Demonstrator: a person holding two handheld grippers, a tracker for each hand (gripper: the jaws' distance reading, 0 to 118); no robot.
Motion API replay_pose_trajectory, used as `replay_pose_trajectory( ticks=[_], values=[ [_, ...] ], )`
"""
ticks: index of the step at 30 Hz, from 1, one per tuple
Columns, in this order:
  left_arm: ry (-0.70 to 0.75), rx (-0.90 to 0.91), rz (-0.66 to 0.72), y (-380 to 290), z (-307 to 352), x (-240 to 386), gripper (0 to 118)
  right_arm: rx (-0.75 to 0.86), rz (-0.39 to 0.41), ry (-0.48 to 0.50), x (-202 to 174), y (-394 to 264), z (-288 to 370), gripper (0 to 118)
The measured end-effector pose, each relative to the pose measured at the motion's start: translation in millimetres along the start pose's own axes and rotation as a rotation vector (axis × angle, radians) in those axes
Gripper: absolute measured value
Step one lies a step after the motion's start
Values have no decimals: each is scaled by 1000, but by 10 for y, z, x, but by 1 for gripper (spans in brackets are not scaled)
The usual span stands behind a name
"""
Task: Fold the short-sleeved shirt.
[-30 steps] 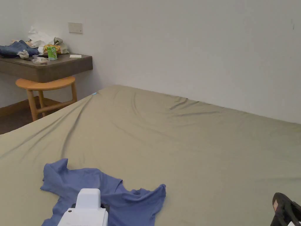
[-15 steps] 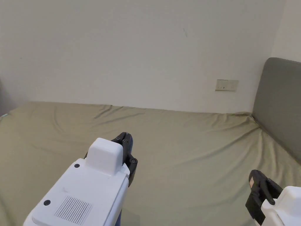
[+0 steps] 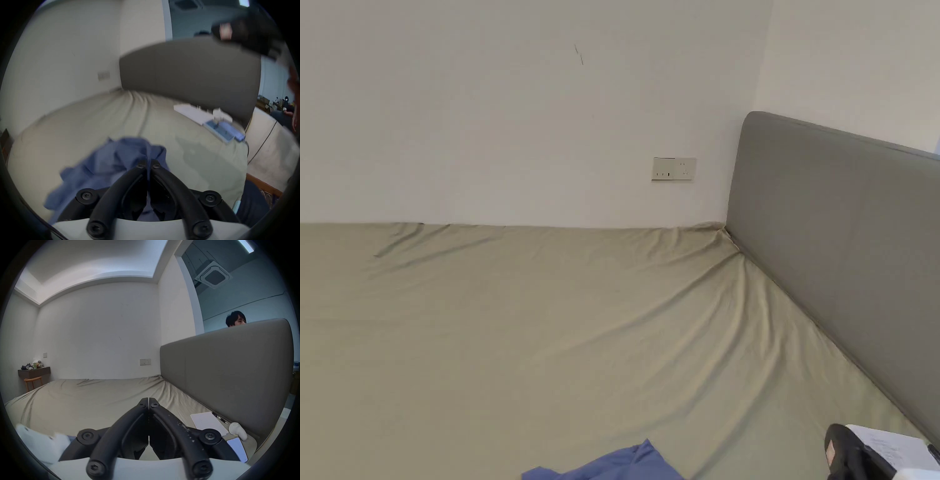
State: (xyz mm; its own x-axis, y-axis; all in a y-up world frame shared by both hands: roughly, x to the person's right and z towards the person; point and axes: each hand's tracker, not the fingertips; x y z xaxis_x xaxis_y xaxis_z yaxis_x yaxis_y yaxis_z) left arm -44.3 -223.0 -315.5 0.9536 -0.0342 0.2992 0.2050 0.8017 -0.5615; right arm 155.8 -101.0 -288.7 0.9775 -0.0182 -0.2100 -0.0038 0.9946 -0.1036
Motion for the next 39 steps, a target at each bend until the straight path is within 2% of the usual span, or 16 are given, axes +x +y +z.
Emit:
replay_pose_trajectory(
  ticks=[2, 3, 4, 5, 7, 10, 13, 15, 17, 19, 25, 29, 30, 31, 34, 39],
  values=[
    [30, -47, 36, -112, -149, 33, 12, -19, -8, -6, 49, -57, 8, 0],
    [21, -73, 44, -122, -126, 37, 27, -25, -9, -7, 66, -77, 13, 0],
    [23, -68, 68, -121, -85, 1, 62, -29, -8, -8, 87, -92, 17, 0],
    [4, -38, 102, -91, -6, -68, 83, -32, -5, -7, 98, -102, 20, 0],
    [-18, 53, 143, 36, 286, -242, 106, -35, -1, -4, 101, -96, 23, 0],
    [84, 212, 166, 326, 878, -643, 108, -20, -11, 8, 65, -36, 49, 0],
    [314, 415, 182, 456, 1654, -1018, 103, 18, 0, 29, -31, 28, 100, 0],
    [474, 529, 207, 384, 2174, -1197, 76, 46, 8, 58, -116, 66, 156, 0],
    [636, 612, 220, 230, 2588, -1312, 24, 65, 19, 89, -190, 79, 190, 0],
    [786, 641, 227, 50, 2902, -1340, 1, 72, 32, 112, -282, 73, 219, 0],
    [860, 580, 289, -584, 3421, -1301, 0, 45, 17, 176, -486, -28, 260, 0],
    [727, 342, 401, -924, 3263, -1413, 0, 14, 15, 199, -531, -108, 291, 0],
    [676, 270, 469, -1018, 3196, -1468, 1, 9, 18, 200, -535, -125, 300, 0],
    [642, 210, 544, -1124, 3075, -1559, 19, 2, 20, 202, -532, -141, 308, 0],
    [494, -28, 759, -1474, 2691, -1740, 117, -18, 28, 196, -490, -187, 325, 0],
    [430, -281, 868, -1924, 2120, -1747, 107, -78, 37, 174, -399, -317, 319, 0]
  ],
)
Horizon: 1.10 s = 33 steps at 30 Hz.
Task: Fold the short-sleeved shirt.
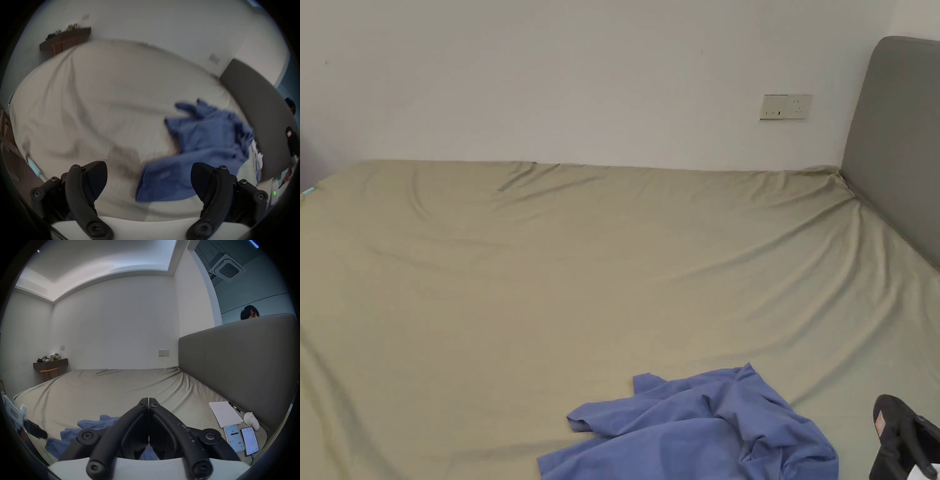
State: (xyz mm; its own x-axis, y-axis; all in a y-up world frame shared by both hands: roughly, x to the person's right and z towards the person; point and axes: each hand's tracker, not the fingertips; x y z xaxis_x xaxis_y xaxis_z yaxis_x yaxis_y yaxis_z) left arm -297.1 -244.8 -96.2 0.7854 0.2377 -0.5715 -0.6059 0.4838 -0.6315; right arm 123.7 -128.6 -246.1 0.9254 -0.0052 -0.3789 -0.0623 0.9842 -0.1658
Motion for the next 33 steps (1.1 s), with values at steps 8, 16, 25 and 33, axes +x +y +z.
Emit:
replay_pose_trajectory(
  ticks=[8, 16, 25, 33],
  values=[
    [13, -33, -199, -110, -32, 339, 3, -274, 7, 5, 162, -384, -270, 55],
    [-50, 22, -200, -71, 198, 428, 2, -639, 66, 52, 304, -818, -1160, 118],
    [-53, 27, -184, -84, 284, 356, 2, -780, -125, 241, 394, -1030, -1622, 6],
    [-197, 276, -117, 394, 914, 327, 2, -458, -253, 324, 220, -91, -757, 5]
  ],
)
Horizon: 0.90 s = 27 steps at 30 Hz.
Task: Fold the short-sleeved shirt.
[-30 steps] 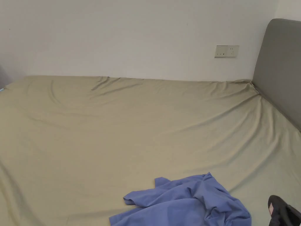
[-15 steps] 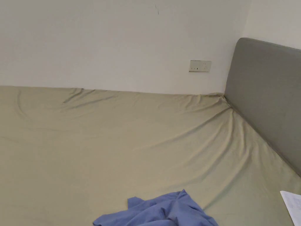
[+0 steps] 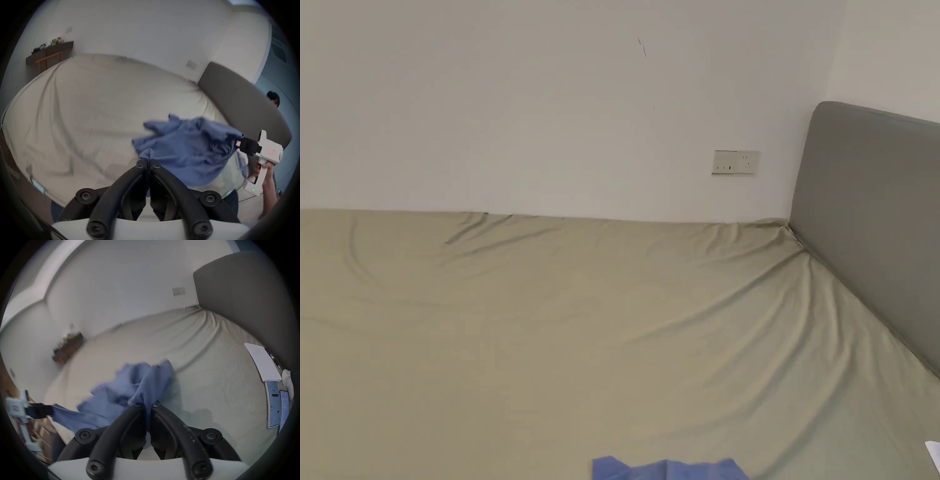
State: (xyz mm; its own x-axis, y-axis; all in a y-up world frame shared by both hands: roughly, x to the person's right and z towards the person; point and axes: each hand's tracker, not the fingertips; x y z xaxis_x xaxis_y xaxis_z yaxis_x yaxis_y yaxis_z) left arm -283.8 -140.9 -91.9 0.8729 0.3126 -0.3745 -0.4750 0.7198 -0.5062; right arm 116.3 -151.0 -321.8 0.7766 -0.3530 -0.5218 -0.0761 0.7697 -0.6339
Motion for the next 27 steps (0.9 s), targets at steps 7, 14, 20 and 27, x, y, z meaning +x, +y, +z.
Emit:
replay_pose_trajectory(
  ticks=[7, 14, 20, 27],
  values=[
    [-49, 227, -66, 1355, -235, 122, 1, 162, 69, 48, -353, 999, -206, 5],
    [-1, 489, -45, 2755, -400, 165, 1, 383, 163, -11, -650, 2136, -616, 5],
    [8, 707, -73, 3053, -90, 228, 1, 589, 251, -71, -910, 2452, -445, 5],
    [10, 568, -66, 2235, -95, 76, 1, 399, 275, -124, -735, 1787, -481, 5]
  ],
)
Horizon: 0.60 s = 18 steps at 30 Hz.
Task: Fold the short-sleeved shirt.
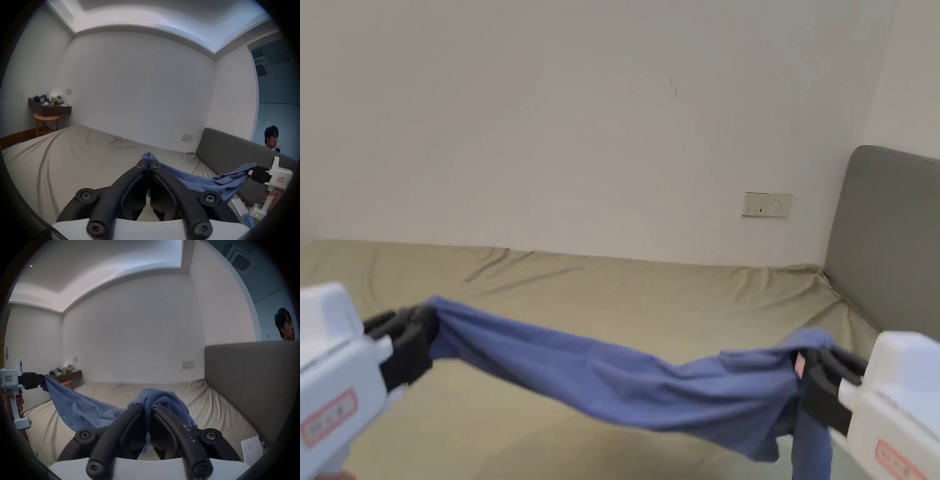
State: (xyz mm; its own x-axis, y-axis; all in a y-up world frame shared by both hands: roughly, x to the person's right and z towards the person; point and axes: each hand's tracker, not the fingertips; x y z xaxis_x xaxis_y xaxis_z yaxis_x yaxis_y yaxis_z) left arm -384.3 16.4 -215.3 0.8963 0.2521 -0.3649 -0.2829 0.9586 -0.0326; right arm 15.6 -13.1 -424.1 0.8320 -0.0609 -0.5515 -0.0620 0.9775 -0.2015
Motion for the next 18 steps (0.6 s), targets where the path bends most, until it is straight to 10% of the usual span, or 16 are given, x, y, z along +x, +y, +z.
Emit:
replay_pose_trajectory(
  ticks=[18],
  values=[
    [264, -908, 41, -2845, 1156, -535, 1, -760, -136, -56, -36, -2499, 1034, 5]
  ],
)
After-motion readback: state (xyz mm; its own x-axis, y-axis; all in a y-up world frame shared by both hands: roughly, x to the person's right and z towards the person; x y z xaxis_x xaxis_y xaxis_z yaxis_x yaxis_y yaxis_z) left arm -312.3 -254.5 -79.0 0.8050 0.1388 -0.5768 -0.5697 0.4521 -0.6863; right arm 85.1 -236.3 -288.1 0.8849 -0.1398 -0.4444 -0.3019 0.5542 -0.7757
